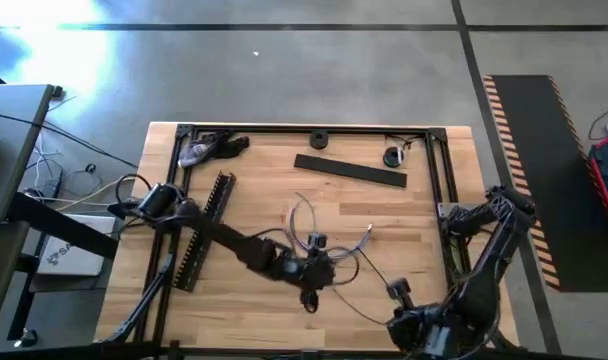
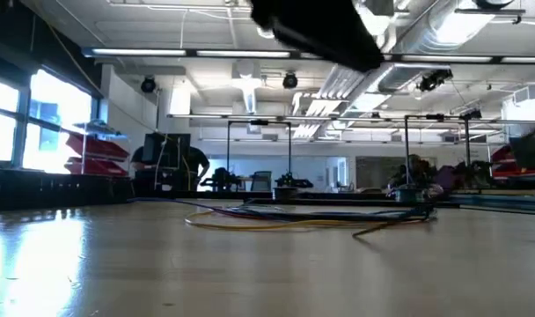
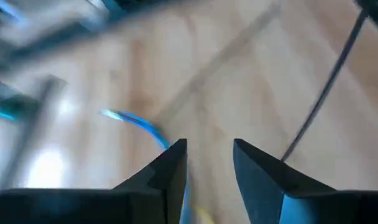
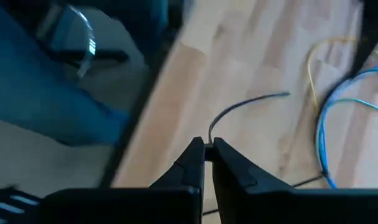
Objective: Ziptie cables
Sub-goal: Insert the cable zip tie into the cable wires
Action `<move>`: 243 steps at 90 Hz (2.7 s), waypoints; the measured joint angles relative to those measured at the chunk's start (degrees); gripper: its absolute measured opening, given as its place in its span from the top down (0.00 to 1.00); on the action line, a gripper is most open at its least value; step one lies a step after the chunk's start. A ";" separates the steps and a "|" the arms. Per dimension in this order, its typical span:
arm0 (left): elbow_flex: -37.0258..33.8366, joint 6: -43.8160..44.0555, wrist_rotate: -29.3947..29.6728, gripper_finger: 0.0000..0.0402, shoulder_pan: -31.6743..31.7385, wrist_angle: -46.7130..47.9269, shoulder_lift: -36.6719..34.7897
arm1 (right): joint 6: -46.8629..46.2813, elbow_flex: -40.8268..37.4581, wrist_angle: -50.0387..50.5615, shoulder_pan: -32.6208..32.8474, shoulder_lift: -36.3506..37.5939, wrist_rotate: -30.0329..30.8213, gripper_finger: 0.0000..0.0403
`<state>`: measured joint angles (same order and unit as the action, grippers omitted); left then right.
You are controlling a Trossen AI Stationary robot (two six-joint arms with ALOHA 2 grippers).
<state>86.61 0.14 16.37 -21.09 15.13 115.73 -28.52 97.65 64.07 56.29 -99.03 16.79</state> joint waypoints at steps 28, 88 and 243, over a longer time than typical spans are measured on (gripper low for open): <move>-0.05 2.54 -8.03 0.55 6.87 -0.41 7.07 | -5.01 1.92 2.05 1.66 -0.02 0.09 1.00; -2.89 5.30 -12.93 0.79 8.40 8.22 7.97 | -5.98 1.83 4.50 2.22 -0.02 2.48 1.00; 7.71 8.78 -16.59 0.90 9.88 17.70 7.67 | 4.55 -6.03 -3.80 -11.92 -12.69 6.35 1.00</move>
<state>94.32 8.92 -0.23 -11.21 32.83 123.40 -23.97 91.62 60.27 44.38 -111.72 23.14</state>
